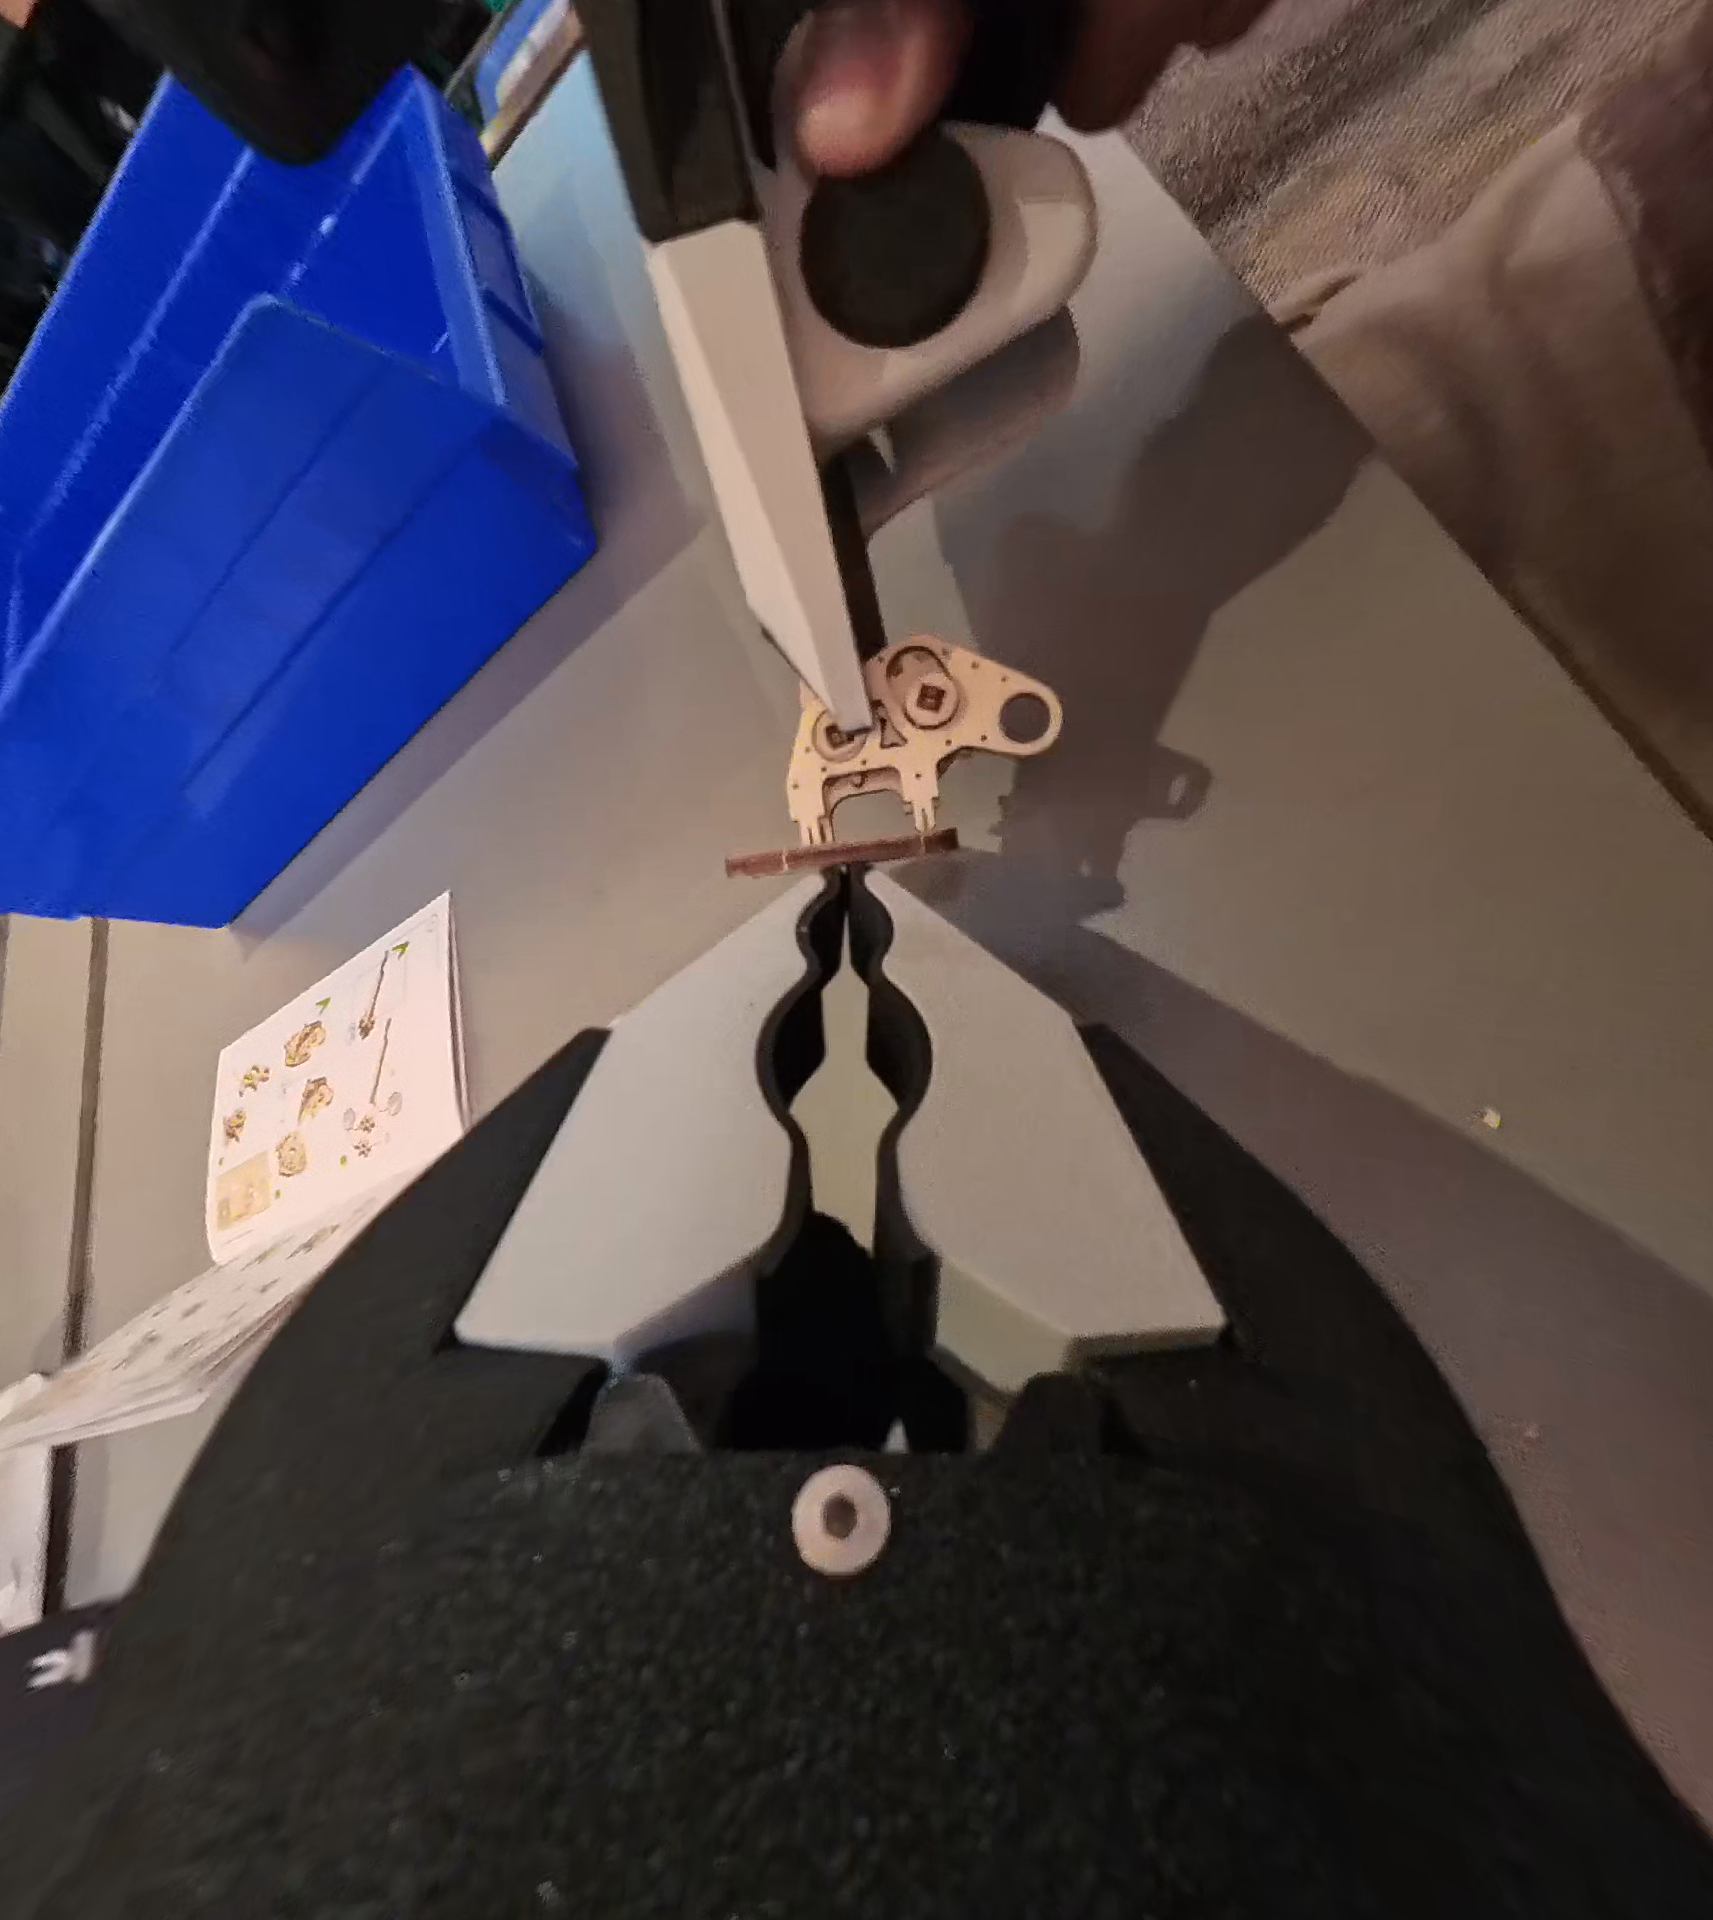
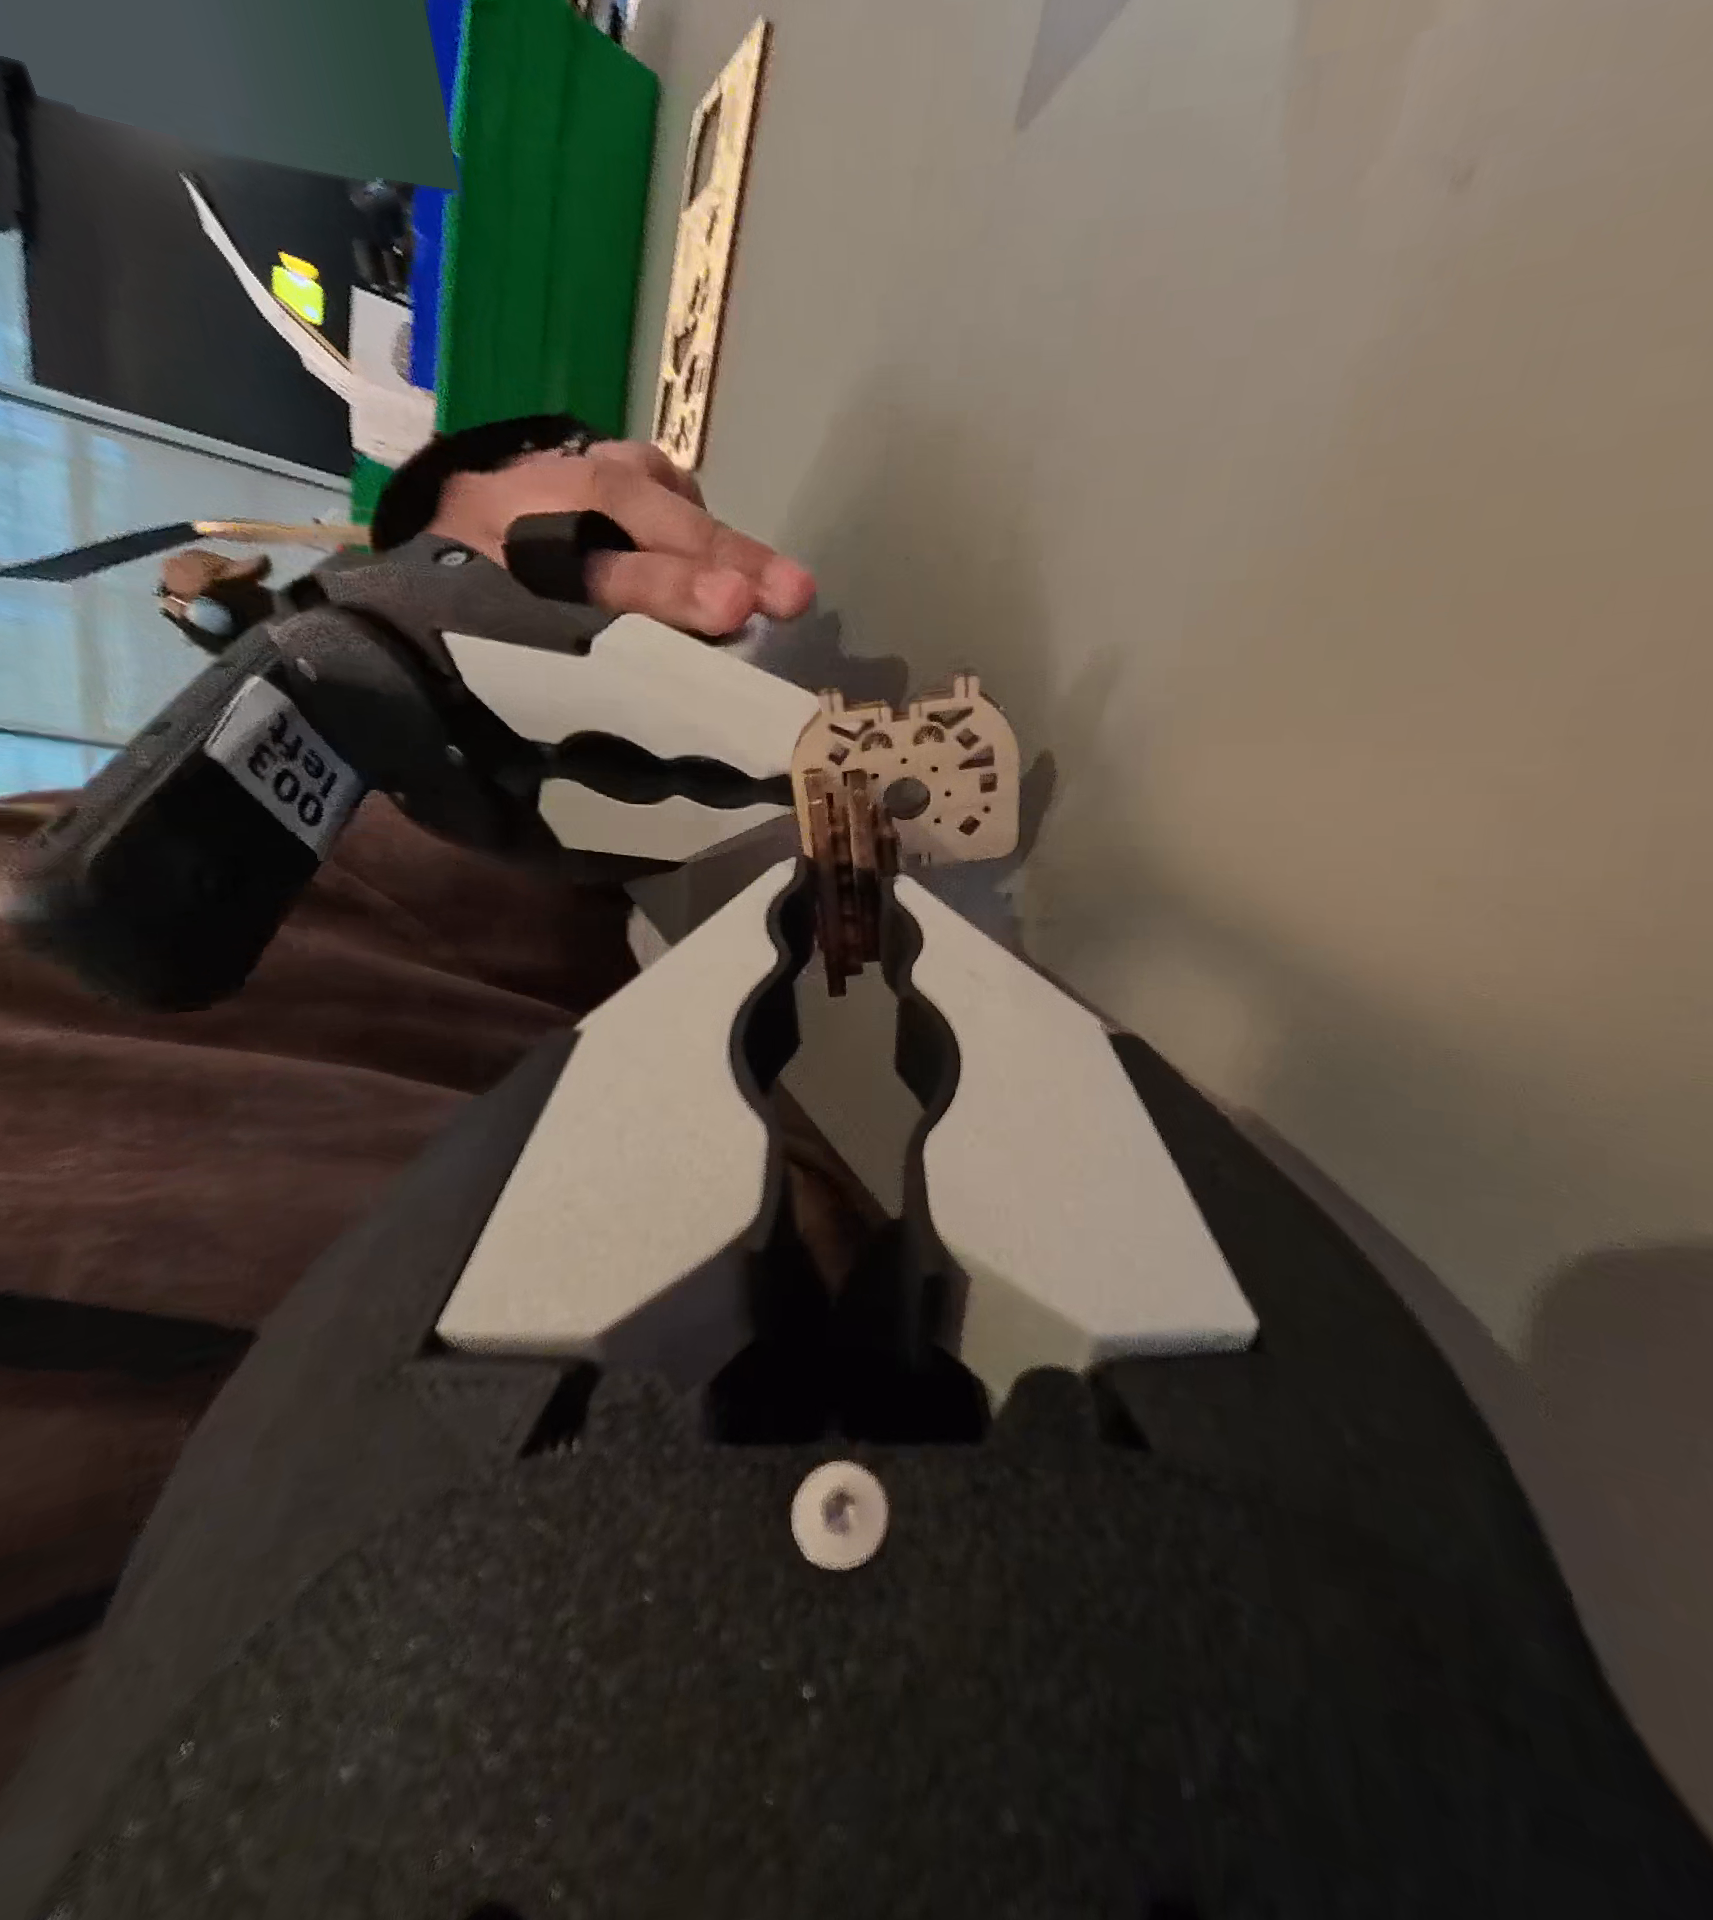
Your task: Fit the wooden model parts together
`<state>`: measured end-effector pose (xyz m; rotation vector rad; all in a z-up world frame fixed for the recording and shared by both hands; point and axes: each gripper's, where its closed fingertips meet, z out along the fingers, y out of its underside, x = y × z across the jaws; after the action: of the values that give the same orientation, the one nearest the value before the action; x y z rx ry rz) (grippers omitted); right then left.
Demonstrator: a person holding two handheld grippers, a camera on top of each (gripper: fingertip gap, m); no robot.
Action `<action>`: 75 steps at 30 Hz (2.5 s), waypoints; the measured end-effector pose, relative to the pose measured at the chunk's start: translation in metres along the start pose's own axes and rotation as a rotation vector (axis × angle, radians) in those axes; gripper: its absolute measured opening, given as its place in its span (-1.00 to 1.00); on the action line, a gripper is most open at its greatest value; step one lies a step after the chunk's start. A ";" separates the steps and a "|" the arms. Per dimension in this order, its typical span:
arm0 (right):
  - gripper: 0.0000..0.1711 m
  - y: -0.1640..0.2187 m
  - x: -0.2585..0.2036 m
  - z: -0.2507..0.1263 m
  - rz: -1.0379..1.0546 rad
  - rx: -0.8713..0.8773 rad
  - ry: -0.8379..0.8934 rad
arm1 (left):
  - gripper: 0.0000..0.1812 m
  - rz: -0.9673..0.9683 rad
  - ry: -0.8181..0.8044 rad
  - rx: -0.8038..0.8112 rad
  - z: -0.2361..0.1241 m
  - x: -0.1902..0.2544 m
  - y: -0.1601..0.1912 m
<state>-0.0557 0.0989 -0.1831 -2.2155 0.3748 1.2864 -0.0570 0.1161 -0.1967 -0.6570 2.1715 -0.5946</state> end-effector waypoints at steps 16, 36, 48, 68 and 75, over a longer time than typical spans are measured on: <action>-0.86 0.003 0.002 0.005 -0.128 -0.085 0.100 | -1.00 0.093 -0.039 0.042 0.001 0.006 0.003; -0.87 -0.003 0.001 0.011 -0.139 -0.133 0.098 | -0.72 0.054 -0.035 0.006 0.003 0.010 0.015; -0.86 0.000 -0.001 0.014 -0.178 -0.149 0.121 | -1.00 -0.027 0.039 0.035 -0.001 0.014 0.010; -0.87 0.004 -0.003 0.020 -0.169 -0.184 0.093 | -0.84 0.047 -0.026 -0.060 0.003 0.011 0.024; -0.87 -0.001 -0.002 0.025 -0.191 -0.163 0.207 | -0.86 -0.018 -0.049 -0.064 0.003 0.007 0.030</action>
<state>-0.0742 0.1143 -0.1909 -2.4635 0.1338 1.0224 -0.0664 0.1334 -0.2204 -0.7180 2.1478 -0.5148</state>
